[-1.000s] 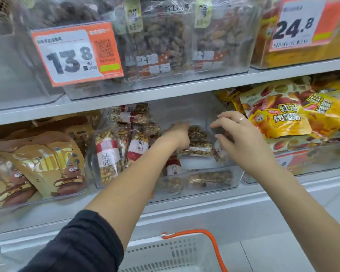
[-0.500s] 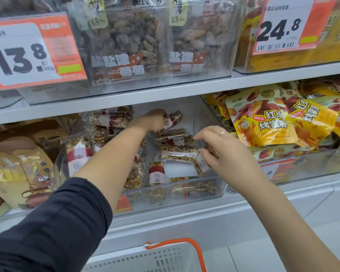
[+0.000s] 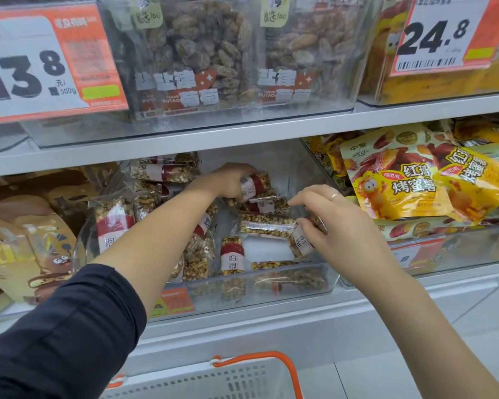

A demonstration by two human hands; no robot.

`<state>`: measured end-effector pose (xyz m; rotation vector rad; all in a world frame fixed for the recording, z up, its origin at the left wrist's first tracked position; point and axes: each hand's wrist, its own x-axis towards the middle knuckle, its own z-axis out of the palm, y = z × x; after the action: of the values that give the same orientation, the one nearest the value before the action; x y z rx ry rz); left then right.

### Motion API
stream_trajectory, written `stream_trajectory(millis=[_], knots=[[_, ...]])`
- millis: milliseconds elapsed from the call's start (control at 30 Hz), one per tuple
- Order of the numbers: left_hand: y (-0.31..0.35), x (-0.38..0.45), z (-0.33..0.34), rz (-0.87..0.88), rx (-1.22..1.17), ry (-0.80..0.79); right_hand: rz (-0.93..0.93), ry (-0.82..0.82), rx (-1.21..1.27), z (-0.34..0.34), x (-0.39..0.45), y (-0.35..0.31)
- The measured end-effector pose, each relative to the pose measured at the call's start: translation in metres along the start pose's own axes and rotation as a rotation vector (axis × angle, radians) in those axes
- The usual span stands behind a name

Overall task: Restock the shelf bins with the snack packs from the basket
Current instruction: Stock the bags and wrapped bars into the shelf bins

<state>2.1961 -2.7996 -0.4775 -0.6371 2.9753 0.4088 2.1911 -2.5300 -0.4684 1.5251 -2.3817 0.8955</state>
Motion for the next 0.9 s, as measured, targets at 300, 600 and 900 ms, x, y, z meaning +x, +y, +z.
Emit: stream_trajectory(millis=[300, 600, 900], knots=[[0.012, -0.004, -0.013, -0.063, -0.511, -0.297, -0.009, 0.004, 0.011, 0.0, -0.001, -0.001], [0.011, 0.024, 0.002, -0.2, 0.073, -0.282, -0.005, -0.005, 0.034, -0.001, -0.001, -0.001], [0.001, 0.021, 0.002, -0.2, 0.139, -0.166, -0.016, -0.016, 0.035, -0.001, 0.0, -0.001]])
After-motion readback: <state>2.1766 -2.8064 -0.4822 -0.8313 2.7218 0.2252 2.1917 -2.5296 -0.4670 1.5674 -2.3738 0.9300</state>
